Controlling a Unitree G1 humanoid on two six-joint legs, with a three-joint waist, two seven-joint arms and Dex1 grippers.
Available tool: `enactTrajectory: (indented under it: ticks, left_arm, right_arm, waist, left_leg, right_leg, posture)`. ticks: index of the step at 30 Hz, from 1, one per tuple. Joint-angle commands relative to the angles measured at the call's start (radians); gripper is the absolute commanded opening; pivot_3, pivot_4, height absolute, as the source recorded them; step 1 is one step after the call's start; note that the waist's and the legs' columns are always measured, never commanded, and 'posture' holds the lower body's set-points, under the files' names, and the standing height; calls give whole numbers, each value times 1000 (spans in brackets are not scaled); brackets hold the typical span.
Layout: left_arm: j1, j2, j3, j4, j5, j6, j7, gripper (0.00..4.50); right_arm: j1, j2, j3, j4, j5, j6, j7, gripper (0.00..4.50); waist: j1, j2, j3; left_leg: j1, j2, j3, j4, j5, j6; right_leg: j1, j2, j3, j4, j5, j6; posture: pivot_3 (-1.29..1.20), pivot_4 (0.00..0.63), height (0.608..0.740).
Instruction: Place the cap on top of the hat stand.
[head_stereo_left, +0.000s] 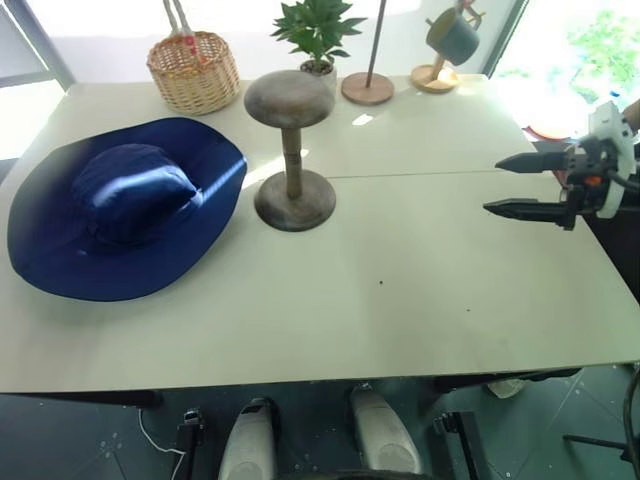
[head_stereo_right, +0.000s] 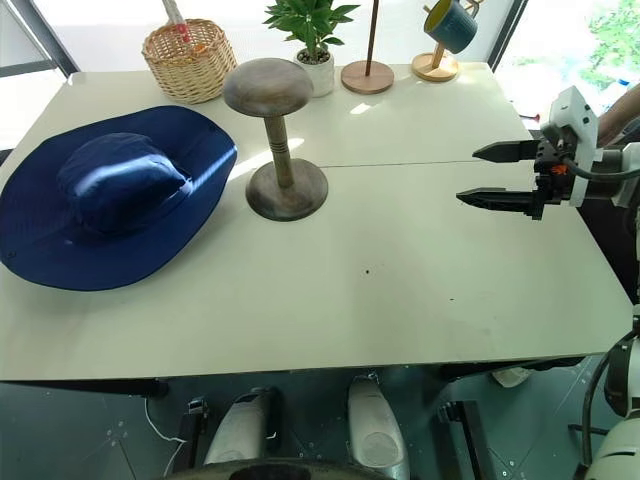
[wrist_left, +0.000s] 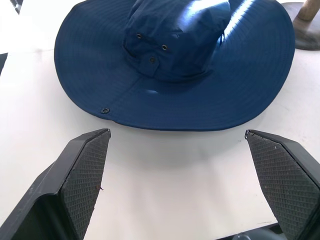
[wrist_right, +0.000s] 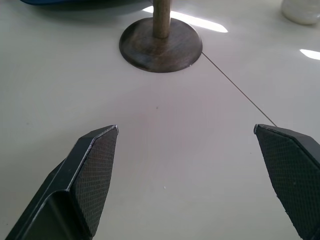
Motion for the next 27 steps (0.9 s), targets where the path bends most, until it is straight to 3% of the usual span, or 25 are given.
enactTrajectory:
  ticks: [1, 14, 20, 27]
  left_arm:
    - [4, 12, 19, -19, -6, -11, -7, 4500]
    - [-59, 33, -52, -103, -6, -13, 21, 4500]
    - [-30, 32, -173, -209, 150, -210, -12, 4500]
    - [-67, 35, -456, -96, 503, -749, 51, 4500]
  right_arm:
    - [-32, -5, -19, -9, 6, -10, 9, 4452]
    - [-94, 12, 0, -10, 6, 46, 29, 4452]
    - [-68, 9, -18, -140, 74, 113, 77, 4452]
    - [13, -12, -28, -311, 150, 214, 91, 4452]
  waist:
    - [0, 0, 0]
    - [1, 0, 0]
    - [3, 1, 0]
    - [4, 1, 0]
  left_leg:
    - [0, 0, 0, 0, 0, 0]
    - [0, 0, 0, 0, 0, 0]
    - [0, 0, 1, 0, 0, 0]
    - [0, 1, 1, 1, 0, 0]
  right_leg:
    - [0, 0, 0, 0, 0, 0]
    - [0, 0, 0, 1, 0, 0]
    - [0, 0, 1, 1, 0, 0]
    - [0, 1, 2, 2, 0, 0]
  posture:
    - [0, 150, 740]
    - [0, 150, 740]
    - [0, 150, 740]
    - [0, 150, 740]
